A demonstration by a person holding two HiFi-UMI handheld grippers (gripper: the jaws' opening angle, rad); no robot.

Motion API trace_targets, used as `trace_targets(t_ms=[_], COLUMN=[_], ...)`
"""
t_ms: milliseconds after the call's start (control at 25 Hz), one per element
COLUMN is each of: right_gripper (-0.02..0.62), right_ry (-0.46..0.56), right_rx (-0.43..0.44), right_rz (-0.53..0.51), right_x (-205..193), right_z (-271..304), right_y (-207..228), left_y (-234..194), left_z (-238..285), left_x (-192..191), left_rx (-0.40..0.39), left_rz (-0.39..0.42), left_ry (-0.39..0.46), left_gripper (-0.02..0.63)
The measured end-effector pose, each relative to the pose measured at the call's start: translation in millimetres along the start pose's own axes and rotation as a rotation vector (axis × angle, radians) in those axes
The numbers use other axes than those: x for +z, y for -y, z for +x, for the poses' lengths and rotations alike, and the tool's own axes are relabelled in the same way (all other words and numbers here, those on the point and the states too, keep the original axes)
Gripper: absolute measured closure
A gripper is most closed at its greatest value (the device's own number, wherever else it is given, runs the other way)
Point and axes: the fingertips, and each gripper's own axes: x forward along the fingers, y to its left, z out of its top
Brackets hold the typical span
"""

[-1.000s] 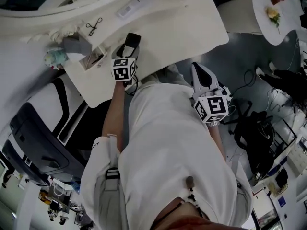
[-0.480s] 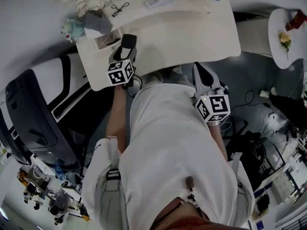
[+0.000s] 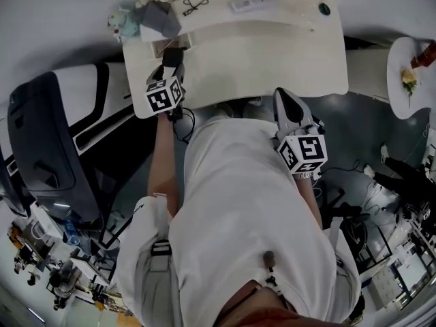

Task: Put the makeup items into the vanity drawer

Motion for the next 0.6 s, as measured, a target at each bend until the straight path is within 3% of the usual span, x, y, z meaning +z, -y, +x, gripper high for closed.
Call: trace_targets(t_ms=[320, 600], right_gripper=[0.588, 0.588], right_ry=[-0.001, 0.005], right_rx=[-0.008, -0.034], right_rz=[-0.003, 0.02], right_x=[1.6, 4.0], right_z=[4.7, 9.6], right_y=[-2.8, 3.3], left_y=[-13.3, -14.3], left_z=[16.8, 30.2], left_x=[16.7, 24.0], left_rx=[0.024, 0.027], left_rz=[-0.022, -0.014], left_ry=[-0.065, -0.066], left_gripper=[0.328, 0.33])
